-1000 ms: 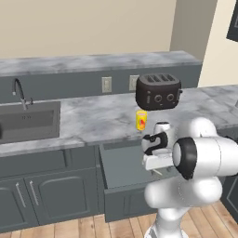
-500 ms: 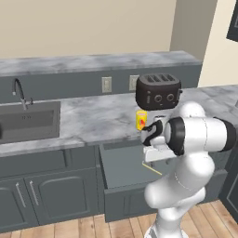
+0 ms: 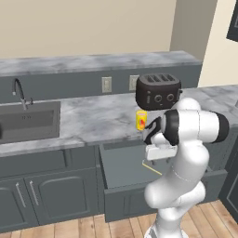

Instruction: Pick up the straw from the right drawer and put it inside the smoothie cup.

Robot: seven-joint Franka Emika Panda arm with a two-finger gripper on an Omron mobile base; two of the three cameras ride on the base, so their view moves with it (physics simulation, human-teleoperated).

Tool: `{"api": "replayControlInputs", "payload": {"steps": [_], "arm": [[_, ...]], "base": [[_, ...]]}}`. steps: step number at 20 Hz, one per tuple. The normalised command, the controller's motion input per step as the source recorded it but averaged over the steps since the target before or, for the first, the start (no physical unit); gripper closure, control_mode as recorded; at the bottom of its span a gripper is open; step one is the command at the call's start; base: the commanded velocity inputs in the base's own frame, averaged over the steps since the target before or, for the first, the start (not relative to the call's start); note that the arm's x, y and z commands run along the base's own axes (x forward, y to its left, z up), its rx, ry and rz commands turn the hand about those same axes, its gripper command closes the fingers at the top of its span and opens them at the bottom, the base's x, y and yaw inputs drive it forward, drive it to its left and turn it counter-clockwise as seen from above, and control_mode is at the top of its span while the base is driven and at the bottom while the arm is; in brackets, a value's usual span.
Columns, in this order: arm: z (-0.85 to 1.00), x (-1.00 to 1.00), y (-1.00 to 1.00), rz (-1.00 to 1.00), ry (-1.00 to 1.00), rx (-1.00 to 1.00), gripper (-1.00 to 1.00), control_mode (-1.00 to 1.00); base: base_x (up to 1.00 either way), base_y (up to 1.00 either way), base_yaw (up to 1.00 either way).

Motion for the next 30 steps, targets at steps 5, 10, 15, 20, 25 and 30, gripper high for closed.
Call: {"api": "replayControlInputs", "payload": {"steps": [5,10,15,20,25,30], "arm": [[-0.30,0.07,0.00,0.03,-0.13,0.05,-1.00,-1.00],[-0.22,0.10,0.00,0.05,-0.03,0.03,-1.00,-1.00],[-0.17,0.12,0.00,0.06,0.00,0.01,-1.00,-1.00],[-0.20,0.16,0.00,0.05,0.00,0.00,-1.00,-1.00],[-0.23,0.17,0.00,0.05,-0.01,0.01,-1.00,-1.00],[-0.21,0.19,0.00,0.04,-0.01,0.01,-1.00,-1.00]], "base": [[0.00,0.00,0.00],[0.00,0.00,0.00],[0.00,0.00,0.00],[0.00,0.00,0.00],[0.00,0.00,0.00],[0.00,0.00,0.00]]}}
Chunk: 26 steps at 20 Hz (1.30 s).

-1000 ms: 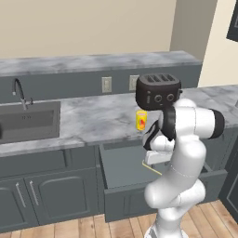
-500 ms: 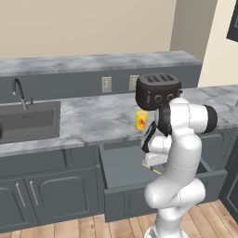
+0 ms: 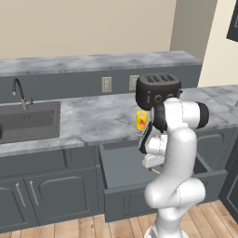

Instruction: Pick up the straw from the right drawer and put it inside the smoothie cup.

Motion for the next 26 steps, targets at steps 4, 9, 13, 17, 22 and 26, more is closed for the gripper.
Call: {"api": "replayControlInputs", "payload": {"steps": [4,9,13,17,22,26], "arm": [[-0.18,0.22,0.00,0.03,-0.02,0.02,-1.00,-1.00],[-0.16,0.21,0.00,0.02,-0.03,0.02,-1.00,-1.00],[-0.15,0.19,0.00,0.01,-0.04,0.00,-1.00,-1.00],[-0.17,0.20,0.00,0.00,-0.04,0.00,-1.00,-1.00],[-0.23,0.20,0.00,0.00,-0.03,0.00,-1.00,-1.00],[-0.32,0.14,0.00,0.00,-0.02,0.00,-1.00,-1.00]], "base": [[0.00,0.00,0.00],[0.00,0.00,0.00],[0.00,0.00,0.00],[0.00,0.00,0.00],[0.00,0.00,0.00],[0.00,0.00,0.00]]}}
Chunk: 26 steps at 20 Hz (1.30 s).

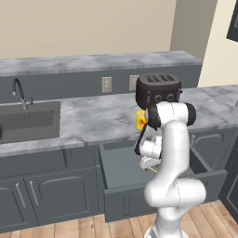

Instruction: Pick up the straw from the right drawer and put it inside the smoothie cup.

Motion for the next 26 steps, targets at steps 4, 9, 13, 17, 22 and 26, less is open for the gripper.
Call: {"api": "replayControlInputs", "payload": {"steps": [4,9,13,17,22,26], "arm": [[-0.38,0.07,0.00,0.00,-0.03,0.00,-1.00,-1.00],[-0.46,0.00,0.00,0.00,-0.04,0.00,-1.00,-1.00],[-0.55,-0.16,-0.06,0.00,-0.01,0.00,1.00,-1.00],[-0.64,-0.72,-0.19,-0.01,0.00,0.00,1.00,-1.00],[-0.66,-0.89,-0.21,-0.01,0.00,0.00,1.00,-1.00],[-0.37,-0.67,-0.11,0.00,0.00,0.00,1.00,-1.00]], "base": [[0.00,0.00,0.00],[0.00,0.00,0.00],[0.00,0.00,0.00],[0.00,0.00,0.00],[0.00,0.00,0.00],[0.00,0.00,0.00]]}}
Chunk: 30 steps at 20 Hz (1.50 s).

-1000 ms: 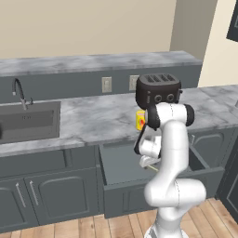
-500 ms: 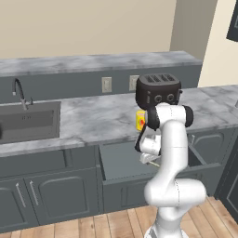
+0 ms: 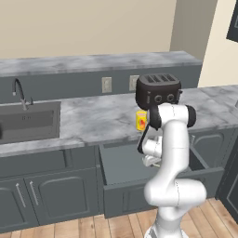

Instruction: Pick up the straw from the right drawer and put it inside the smoothie cup.

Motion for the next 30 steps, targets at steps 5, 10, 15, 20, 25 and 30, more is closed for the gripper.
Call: {"api": "replayControlInputs", "payload": {"steps": [5,10,15,20,25,30], "arm": [[0.06,-0.11,0.00,0.03,-0.02,0.00,1.00,-1.00],[0.50,-0.13,0.00,0.05,-0.05,0.00,1.00,-1.00],[0.71,-0.25,0.00,0.05,-0.07,0.00,1.00,-1.00],[0.86,-0.29,0.00,0.07,-0.13,0.00,1.00,-1.00],[0.98,-0.18,0.00,0.10,-0.21,0.00,1.00,-1.00],[1.00,-0.12,0.00,0.15,-0.19,0.00,1.00,-1.00]], "base": [[0.00,0.00,0.00],[0.00,0.00,0.00],[0.00,0.00,0.00],[0.00,0.00,0.00],[0.00,0.00,0.00],[0.00,0.00,0.00]]}}
